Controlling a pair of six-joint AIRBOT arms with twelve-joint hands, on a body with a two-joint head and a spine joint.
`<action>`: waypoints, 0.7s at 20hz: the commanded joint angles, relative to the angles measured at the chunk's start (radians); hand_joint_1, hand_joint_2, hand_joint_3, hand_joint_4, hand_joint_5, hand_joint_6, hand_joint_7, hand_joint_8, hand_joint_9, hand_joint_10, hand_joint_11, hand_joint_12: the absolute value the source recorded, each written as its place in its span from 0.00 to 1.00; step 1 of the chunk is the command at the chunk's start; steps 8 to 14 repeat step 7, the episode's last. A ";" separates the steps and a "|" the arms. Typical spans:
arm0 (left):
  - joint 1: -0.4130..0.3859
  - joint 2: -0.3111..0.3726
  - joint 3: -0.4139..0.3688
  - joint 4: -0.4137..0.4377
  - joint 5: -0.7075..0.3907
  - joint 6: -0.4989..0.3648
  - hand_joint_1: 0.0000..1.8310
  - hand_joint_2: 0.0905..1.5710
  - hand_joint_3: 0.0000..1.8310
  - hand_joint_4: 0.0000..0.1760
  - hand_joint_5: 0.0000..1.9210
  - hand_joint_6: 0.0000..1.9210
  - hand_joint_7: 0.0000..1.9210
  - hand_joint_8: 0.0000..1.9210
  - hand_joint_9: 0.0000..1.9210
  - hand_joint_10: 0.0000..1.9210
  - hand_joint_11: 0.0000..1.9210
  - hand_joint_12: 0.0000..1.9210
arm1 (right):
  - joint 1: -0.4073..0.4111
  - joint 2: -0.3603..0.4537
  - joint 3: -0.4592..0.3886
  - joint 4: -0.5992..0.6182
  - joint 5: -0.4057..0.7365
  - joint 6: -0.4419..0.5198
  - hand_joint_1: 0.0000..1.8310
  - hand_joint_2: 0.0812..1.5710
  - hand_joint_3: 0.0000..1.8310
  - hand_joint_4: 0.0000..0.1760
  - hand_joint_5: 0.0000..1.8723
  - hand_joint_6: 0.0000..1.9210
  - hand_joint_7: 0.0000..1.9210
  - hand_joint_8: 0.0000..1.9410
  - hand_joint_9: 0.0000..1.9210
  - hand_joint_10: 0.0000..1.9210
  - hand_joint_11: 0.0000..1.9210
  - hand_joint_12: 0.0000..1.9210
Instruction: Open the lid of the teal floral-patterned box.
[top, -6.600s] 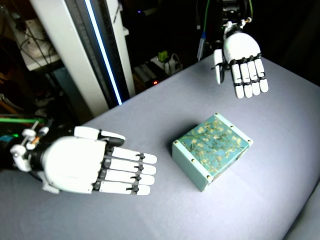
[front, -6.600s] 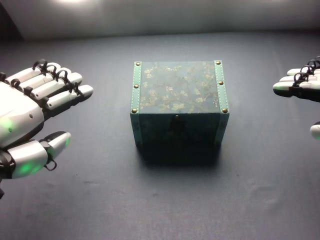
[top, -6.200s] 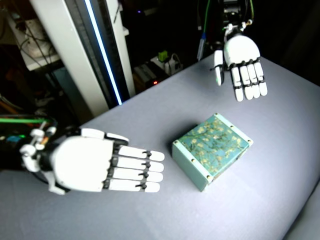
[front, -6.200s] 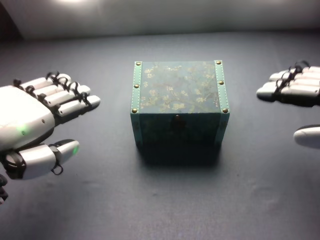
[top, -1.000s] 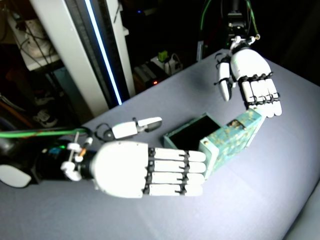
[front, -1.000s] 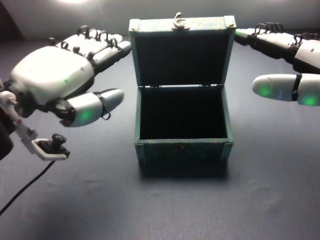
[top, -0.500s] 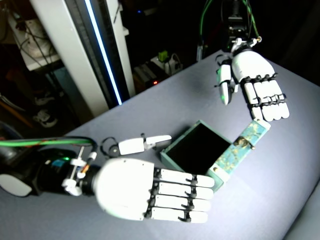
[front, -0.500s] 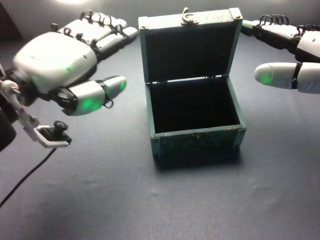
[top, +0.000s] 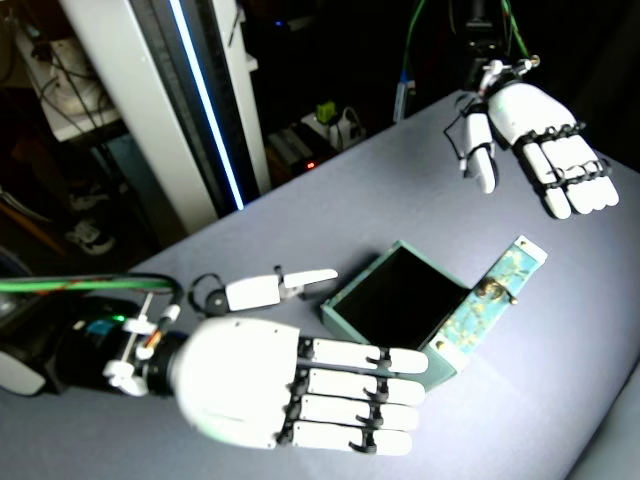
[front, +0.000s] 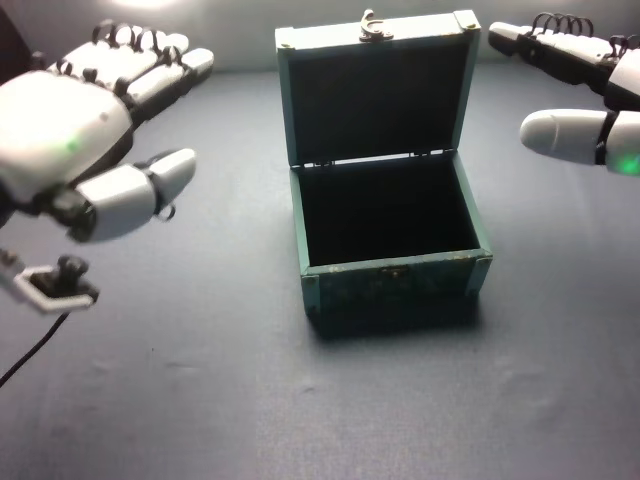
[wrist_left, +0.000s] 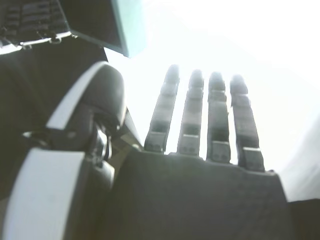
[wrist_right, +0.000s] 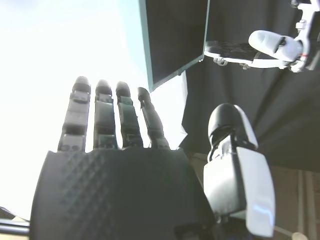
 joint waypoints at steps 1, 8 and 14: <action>0.008 0.025 -0.011 -0.006 -0.232 -0.017 0.00 1.00 0.04 0.00 0.06 0.00 0.05 0.00 0.05 0.00 0.06 0.04 | 0.001 0.023 -0.017 0.051 0.185 -0.011 0.00 0.79 0.01 0.00 0.00 0.00 0.00 0.00 0.00 0.00 0.00 0.00; 0.144 0.096 -0.112 0.016 -0.606 -0.103 0.00 0.96 0.00 0.00 0.05 0.00 0.02 0.00 0.01 0.00 0.02 0.01 | -0.096 0.147 -0.200 0.144 0.528 -0.108 0.00 0.85 0.01 0.09 0.00 0.00 0.00 0.00 0.00 0.00 0.00 0.00; 0.144 0.096 -0.112 0.016 -0.606 -0.103 0.00 0.96 0.00 0.00 0.05 0.00 0.02 0.00 0.01 0.00 0.02 0.01 | -0.096 0.147 -0.200 0.144 0.528 -0.108 0.00 0.85 0.01 0.09 0.00 0.00 0.00 0.00 0.00 0.00 0.00 0.00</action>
